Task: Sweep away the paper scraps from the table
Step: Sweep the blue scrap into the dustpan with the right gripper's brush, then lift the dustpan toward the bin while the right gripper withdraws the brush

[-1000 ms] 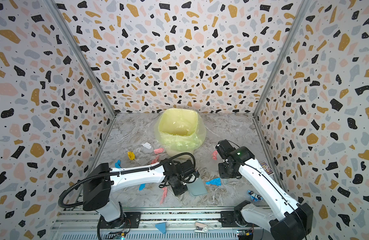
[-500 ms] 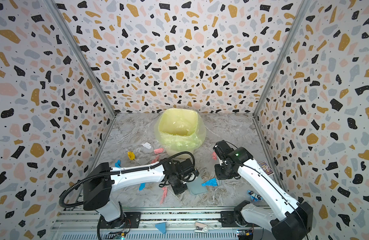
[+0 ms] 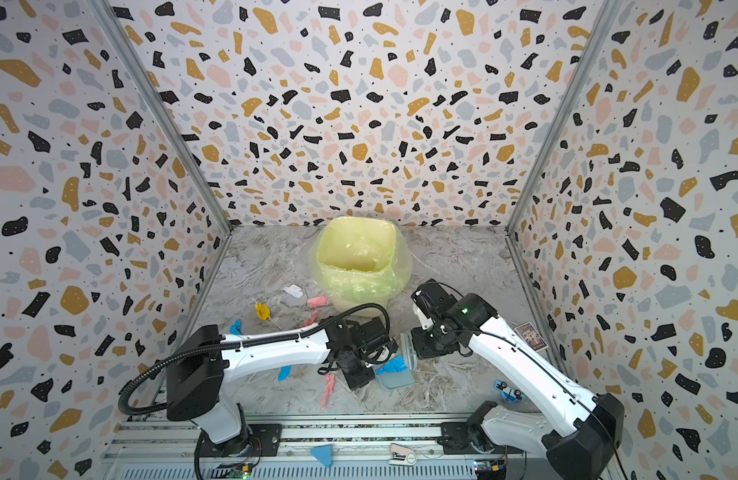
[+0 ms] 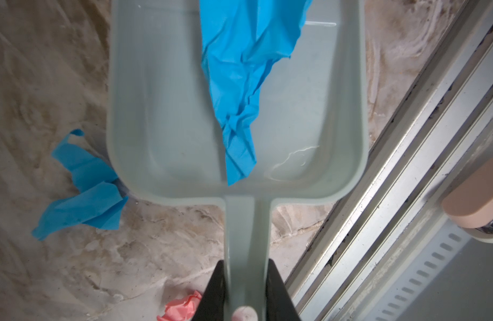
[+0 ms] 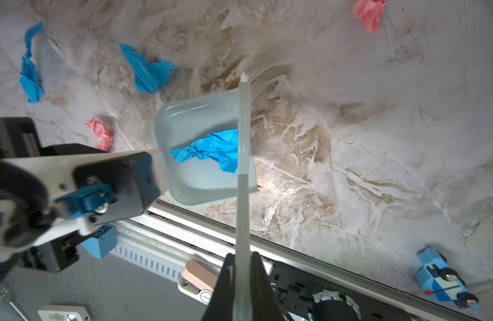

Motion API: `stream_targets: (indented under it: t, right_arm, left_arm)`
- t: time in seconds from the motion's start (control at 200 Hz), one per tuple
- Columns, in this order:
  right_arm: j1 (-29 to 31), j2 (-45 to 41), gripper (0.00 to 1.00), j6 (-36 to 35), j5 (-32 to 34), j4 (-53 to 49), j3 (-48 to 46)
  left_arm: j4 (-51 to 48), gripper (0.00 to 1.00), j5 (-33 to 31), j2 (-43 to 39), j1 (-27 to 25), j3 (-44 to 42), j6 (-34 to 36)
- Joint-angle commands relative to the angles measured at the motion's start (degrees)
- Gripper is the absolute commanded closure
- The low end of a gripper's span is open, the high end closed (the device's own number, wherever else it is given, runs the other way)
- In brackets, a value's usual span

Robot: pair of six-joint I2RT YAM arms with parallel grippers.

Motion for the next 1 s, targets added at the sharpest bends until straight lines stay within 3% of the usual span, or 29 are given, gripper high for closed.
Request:
stream_targets:
  t: [0.0, 0.551, 0.991]
  right_arm:
    - [0.03, -0.81, 1.0, 0.84, 0.89, -1.13, 2.38]
    - [-9.76, -5.28, 1.0, -1.77, 5.71, -3.64, 4.0]
    - [-20.22, -7.14, 1.0, -7.12, 1.14, 0.31, 4.72]
  left_arm:
    - [-0.17, 1.0, 0.07, -0.38, 0.36, -0.68, 0.53]
    - [5.25, 1.0, -1.79, -6.04, 0.36, -3.65, -2.46]
    - [6.2, 1.0, -4.11, -14.81, -0.17, -2.05, -6.63]
